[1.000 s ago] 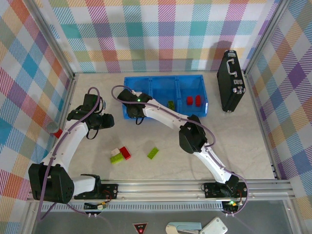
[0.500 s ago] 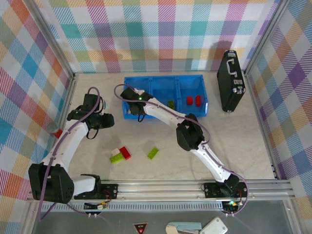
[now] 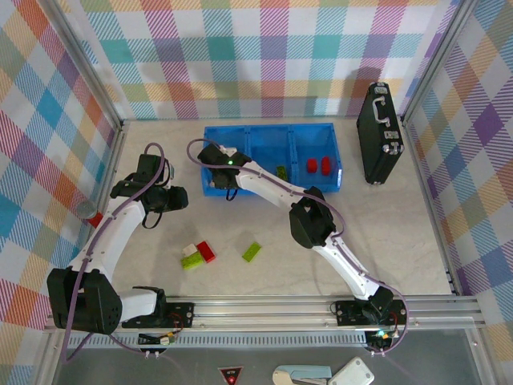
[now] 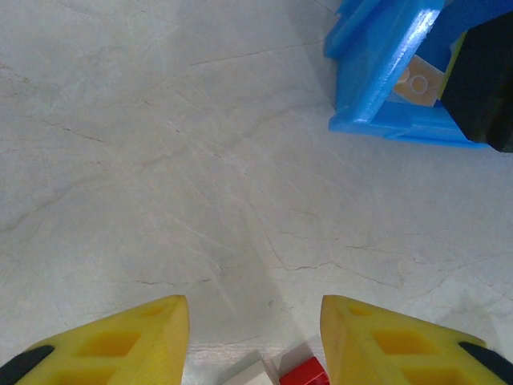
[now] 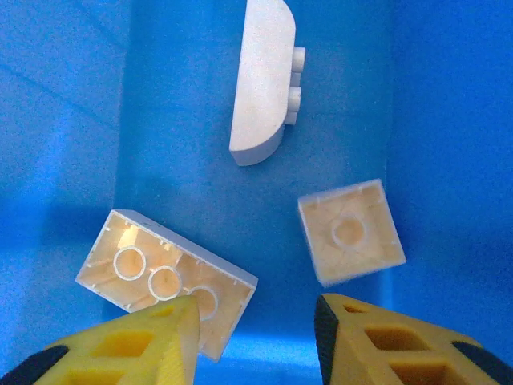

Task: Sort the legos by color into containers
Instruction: Place the lego in the container.

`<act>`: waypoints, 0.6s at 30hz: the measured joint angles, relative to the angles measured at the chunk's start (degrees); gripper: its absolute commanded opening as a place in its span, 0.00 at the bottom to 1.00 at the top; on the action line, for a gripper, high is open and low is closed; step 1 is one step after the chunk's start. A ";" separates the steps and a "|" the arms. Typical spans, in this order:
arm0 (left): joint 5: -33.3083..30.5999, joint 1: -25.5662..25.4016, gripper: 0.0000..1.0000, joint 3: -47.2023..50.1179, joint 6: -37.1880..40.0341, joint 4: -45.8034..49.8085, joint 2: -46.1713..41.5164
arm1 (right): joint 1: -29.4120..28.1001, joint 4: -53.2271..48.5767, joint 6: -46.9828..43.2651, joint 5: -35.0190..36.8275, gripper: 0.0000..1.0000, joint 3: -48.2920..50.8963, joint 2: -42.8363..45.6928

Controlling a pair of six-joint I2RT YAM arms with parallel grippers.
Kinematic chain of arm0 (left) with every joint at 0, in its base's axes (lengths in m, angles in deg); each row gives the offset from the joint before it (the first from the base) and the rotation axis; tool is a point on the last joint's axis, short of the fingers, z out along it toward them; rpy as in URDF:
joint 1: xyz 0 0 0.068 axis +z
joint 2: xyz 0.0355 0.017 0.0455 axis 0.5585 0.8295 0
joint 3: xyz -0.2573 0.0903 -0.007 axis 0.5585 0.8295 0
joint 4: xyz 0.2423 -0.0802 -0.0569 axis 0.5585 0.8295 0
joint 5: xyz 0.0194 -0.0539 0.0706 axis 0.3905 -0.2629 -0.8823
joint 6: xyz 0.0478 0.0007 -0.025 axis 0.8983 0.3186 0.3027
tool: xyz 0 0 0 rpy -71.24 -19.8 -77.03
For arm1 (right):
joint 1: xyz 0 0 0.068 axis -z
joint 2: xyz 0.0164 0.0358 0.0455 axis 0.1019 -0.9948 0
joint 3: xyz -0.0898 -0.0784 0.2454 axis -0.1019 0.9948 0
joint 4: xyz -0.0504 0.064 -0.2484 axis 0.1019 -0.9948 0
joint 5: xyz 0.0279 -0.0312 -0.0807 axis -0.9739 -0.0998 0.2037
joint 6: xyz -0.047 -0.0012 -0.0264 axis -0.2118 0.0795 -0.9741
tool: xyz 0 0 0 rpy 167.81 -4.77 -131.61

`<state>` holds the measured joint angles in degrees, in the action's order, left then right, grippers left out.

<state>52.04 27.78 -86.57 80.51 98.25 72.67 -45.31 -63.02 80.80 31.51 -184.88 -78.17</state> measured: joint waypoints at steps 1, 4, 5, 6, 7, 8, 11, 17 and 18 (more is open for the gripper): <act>0.00 0.00 0.47 0.00 0.00 0.00 0.02 | -0.02 0.00 -0.09 0.00 0.44 0.00 0.00; 0.00 0.00 0.47 0.00 0.00 0.00 0.04 | -0.02 -0.04 -0.13 -0.02 0.44 0.00 0.00; 0.00 0.00 0.47 0.00 0.00 0.00 0.02 | -0.02 -0.04 -0.15 -0.04 0.43 0.00 0.00; 0.00 0.00 0.47 0.00 0.02 -0.02 0.04 | -0.02 -0.11 -0.17 -0.04 0.43 0.00 0.02; 0.00 0.00 0.47 0.00 0.00 -0.02 0.04 | -0.02 -0.24 -0.26 -0.04 0.43 0.00 0.04; 0.00 0.00 0.47 0.00 0.00 0.00 0.04 | -0.02 -0.48 -0.37 -0.09 0.43 0.00 0.11; 0.00 0.00 0.47 0.00 0.00 0.00 0.24 | -0.09 -1.53 -0.81 -0.37 0.43 0.00 0.70; 0.31 1.05 0.47 0.00 0.02 -0.02 0.63 | -1.03 -2.82 -1.49 -1.31 0.43 3.30 4.96; 0.48 1.57 0.47 0.00 0.02 -0.02 0.63 | -1.33 -3.10 -1.62 -1.53 0.43 4.24 6.03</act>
<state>52.52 29.35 -86.57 80.53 98.23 73.30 -46.64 -66.13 79.18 29.98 -180.64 -72.13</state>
